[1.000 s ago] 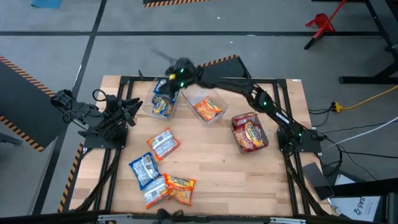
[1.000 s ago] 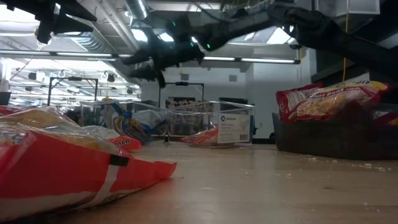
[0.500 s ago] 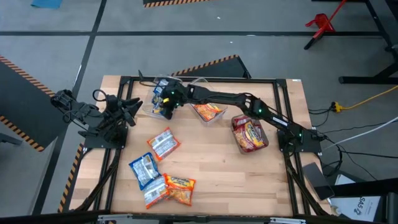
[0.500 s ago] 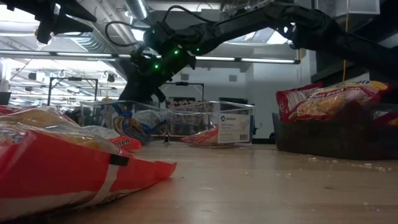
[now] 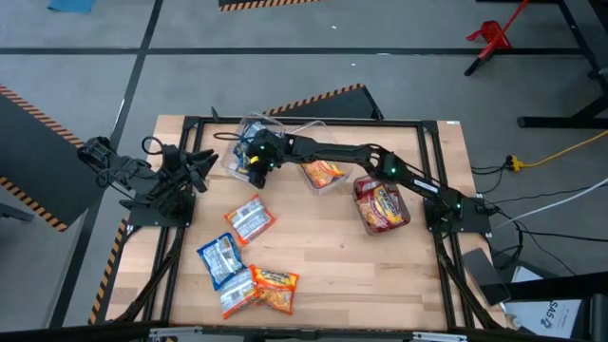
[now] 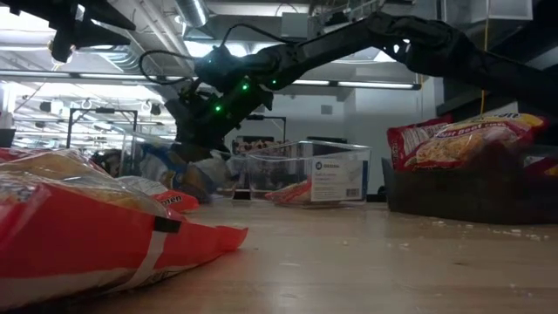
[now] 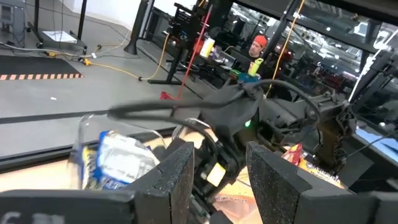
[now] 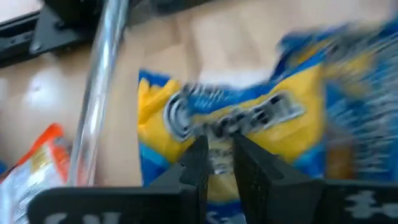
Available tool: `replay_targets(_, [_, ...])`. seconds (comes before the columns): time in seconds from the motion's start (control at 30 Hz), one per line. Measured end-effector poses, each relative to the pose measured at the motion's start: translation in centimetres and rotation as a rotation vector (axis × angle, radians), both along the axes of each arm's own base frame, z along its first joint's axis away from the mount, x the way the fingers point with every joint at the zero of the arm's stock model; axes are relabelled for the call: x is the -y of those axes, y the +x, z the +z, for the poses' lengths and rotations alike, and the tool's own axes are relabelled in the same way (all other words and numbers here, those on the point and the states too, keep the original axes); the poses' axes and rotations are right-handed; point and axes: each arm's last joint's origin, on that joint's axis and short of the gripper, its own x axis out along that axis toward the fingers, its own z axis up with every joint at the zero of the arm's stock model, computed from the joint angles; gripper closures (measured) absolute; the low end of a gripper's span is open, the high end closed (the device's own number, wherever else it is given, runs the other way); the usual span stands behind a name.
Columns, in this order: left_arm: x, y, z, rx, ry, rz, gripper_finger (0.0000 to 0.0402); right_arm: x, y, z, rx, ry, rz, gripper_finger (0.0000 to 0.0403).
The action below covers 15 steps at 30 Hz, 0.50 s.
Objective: Sort Maruchan noodles
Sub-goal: Adjust the blue noodle pack in the left transparent bin, then put the blue noodle pack into the left transparent bin
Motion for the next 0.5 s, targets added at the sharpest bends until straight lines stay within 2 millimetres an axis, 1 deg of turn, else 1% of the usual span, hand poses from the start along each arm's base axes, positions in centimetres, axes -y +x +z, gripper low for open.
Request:
replay_targets(0.07, [0.0,0.0,0.0,-0.001,-0.001,-0.005,0.0261,0.3,-0.1,1.2,0.023,-0.047,-0.031,0.0343])
replay_targets(0.13, [0.0,0.0,0.0,0.000,-0.001,-0.005,0.0261,0.6,-0.6,3.5,0.055,-0.098,-0.062,0.0343])
replay_targets(0.2, [0.0,0.0,0.0,0.001,0.000,0.005,0.0261,0.7,-1.6,6.8,0.081,-0.130,-0.080,0.0343])
replay_targets(0.27, [-0.1,0.0,0.0,0.006,-0.003,0.011,0.0261,0.6,-2.9,10.7,0.124,-0.134,-0.077,0.0343])
replay_targets(0.3, [0.0,0.0,0.1,0.014,-0.011,0.006,0.0261,0.4,-3.5,12.2,0.148,-0.127,-0.056,0.0343])
replay_targets(0.33, [0.0,0.1,0.1,0.022,-0.021,-0.003,0.0261,0.2,-4.0,13.2,0.150,-0.111,-0.016,0.0343])
replay_targets(0.37, [0.0,0.1,0.1,0.023,-0.027,-0.016,0.0261,-0.2,-4.4,13.6,0.130,-0.088,0.034,0.0343])
replay_targets(0.4, [0.0,0.1,0.1,0.022,-0.032,-0.035,0.0261,-0.8,-4.7,13.5,0.102,-0.069,0.083,0.0343])
replay_targets(0.5, [0.3,0.3,0.0,0.007,-0.049,-0.133,0.0261,-4.0,-4.7,12.3,-0.006,-0.045,0.241,0.0343])
